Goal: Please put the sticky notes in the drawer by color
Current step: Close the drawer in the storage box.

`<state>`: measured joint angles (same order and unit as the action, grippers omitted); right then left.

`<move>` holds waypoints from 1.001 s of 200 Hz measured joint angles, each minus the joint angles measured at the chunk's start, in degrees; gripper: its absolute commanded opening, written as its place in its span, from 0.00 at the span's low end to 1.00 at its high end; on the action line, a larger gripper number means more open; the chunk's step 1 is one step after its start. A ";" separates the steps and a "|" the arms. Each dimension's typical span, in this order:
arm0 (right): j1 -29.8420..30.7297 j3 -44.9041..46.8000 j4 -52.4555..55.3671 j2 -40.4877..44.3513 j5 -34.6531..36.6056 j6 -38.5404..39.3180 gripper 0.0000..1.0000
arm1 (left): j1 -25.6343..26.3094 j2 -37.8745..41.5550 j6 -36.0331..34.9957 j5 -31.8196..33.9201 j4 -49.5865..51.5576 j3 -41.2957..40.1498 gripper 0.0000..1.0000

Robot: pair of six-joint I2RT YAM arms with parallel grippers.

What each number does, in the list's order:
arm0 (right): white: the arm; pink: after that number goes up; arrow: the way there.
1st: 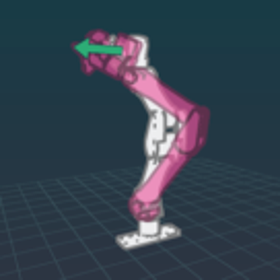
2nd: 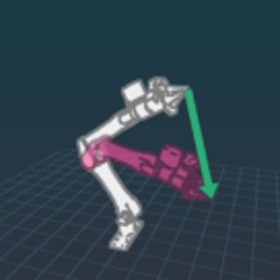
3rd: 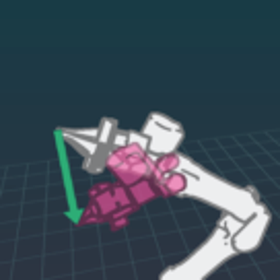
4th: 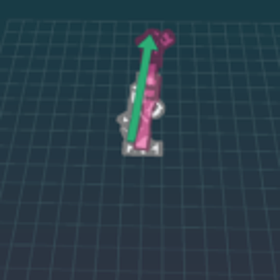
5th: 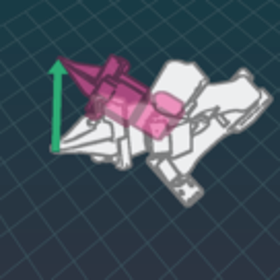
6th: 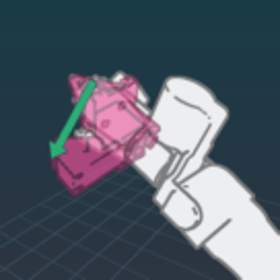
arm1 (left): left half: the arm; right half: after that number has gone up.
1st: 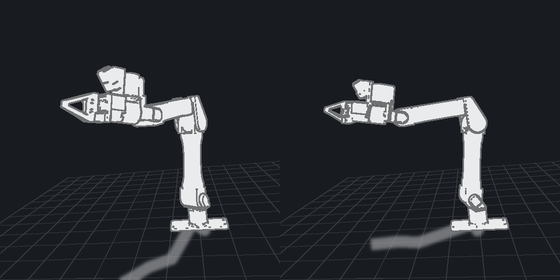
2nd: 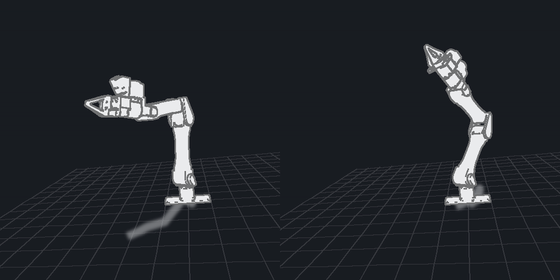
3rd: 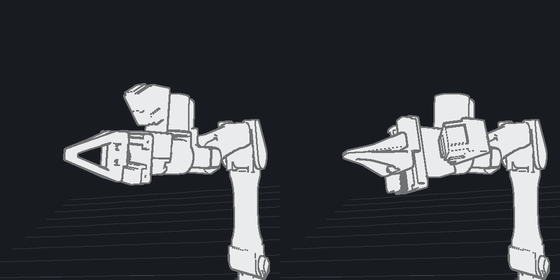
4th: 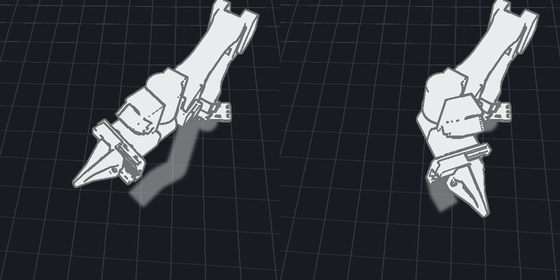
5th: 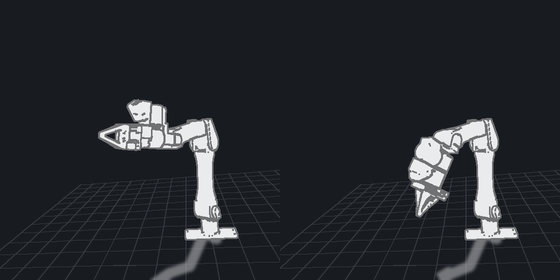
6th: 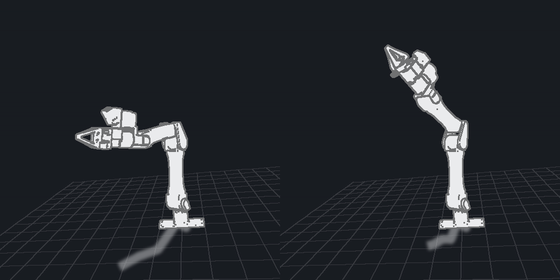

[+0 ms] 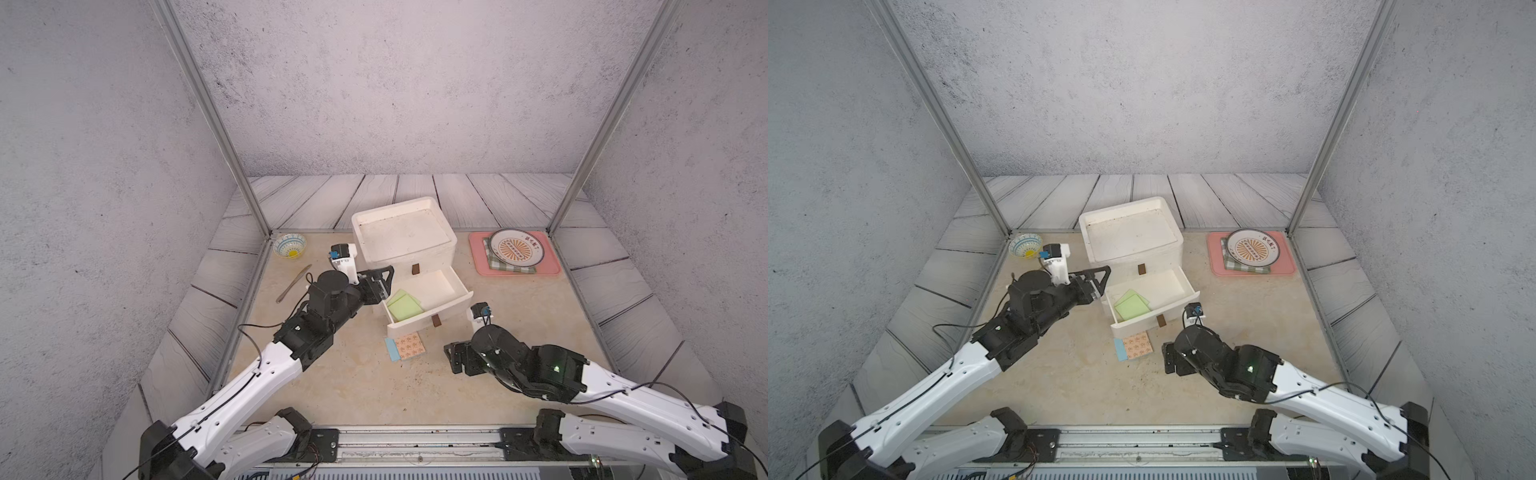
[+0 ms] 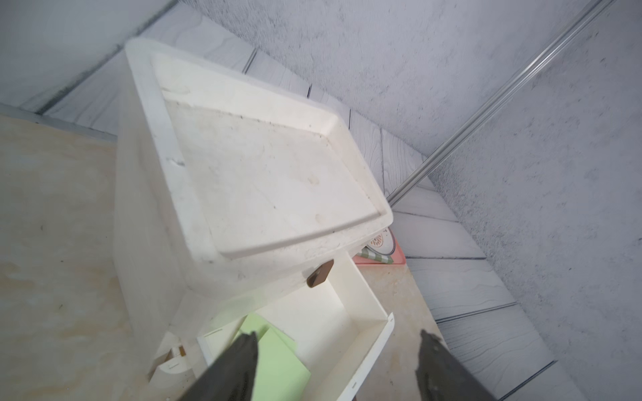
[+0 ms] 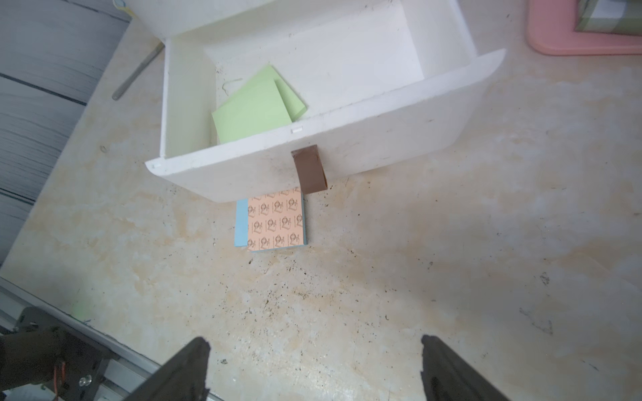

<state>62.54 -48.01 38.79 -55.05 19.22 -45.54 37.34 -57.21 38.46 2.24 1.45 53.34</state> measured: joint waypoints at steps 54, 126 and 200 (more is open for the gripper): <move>-1.53 1.46 -10.16 -9.46 -1.55 0.76 0.86 | -2.95 -9.25 -11.63 1.42 12.66 20.52 0.80; -5.03 4.81 -25.29 -13.29 -5.90 1.14 0.30 | -9.27 -37.35 -12.98 -11.65 24.79 42.29 0.67; -5.51 -1.07 -31.17 -27.12 -13.86 3.65 0.25 | -10.93 -44.44 -12.96 -16.13 27.06 45.62 0.67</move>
<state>57.04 -49.08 7.62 -82.17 5.37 -41.89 26.41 -101.65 25.50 -13.89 28.51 98.96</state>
